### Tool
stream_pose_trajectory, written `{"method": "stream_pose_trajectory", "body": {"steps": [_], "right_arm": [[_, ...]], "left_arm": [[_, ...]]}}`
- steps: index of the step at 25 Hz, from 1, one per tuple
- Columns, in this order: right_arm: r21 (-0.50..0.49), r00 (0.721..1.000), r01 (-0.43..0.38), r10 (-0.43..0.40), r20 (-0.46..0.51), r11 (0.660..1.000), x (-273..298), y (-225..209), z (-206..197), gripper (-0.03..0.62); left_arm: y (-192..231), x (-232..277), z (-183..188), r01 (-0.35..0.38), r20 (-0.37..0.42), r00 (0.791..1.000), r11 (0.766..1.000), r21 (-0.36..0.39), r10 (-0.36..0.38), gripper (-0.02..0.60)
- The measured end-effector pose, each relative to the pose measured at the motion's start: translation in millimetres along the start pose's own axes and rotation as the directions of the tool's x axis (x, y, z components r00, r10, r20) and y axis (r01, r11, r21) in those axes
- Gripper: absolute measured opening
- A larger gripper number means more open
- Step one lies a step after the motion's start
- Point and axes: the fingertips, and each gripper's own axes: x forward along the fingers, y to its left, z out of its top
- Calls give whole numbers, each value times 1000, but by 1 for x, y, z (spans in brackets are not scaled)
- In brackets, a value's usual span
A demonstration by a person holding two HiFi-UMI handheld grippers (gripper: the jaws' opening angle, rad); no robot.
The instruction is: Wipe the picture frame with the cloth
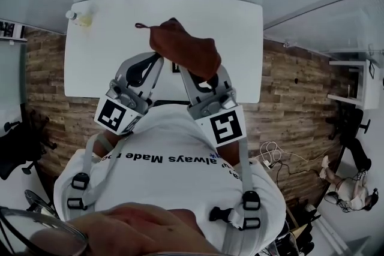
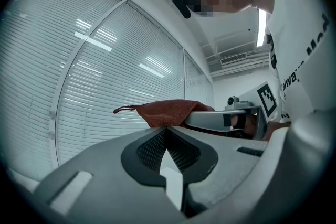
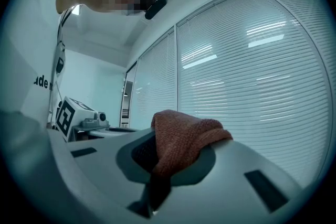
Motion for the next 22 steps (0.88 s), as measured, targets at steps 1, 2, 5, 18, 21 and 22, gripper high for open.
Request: {"method": "stream_pose_trajectory", "body": {"steps": [1,2,5,18,21,22], "right_arm": [[3,1000,1,-1,-2,1000,1,-2,-1,21],[5,1000,2,-2,-5,1000,0,-4,-2,20],[4,1000,2,-2,-11,1000,-3,-10,-2,20],[-12,999,-39,39,2,999,-22,-51,3,20],[-7,999,-46,46,-8,999,-18,-59,-1,20],[-7,999,-50,50,-10,999,-16,-61,-3,20]], "left_arm": [[1,2,-1,1,-3,1000,1000,0,-1,2],[1,4,-2,0,-9,1000,1000,2,0,2],[0,11,-2,0,-14,1000,1000,6,1,2],[-18,44,1,-62,-4,998,998,24,62,2],[-11,51,-5,-76,-20,997,997,19,76,2],[-9,52,-6,-78,-23,997,997,17,78,2]]}}
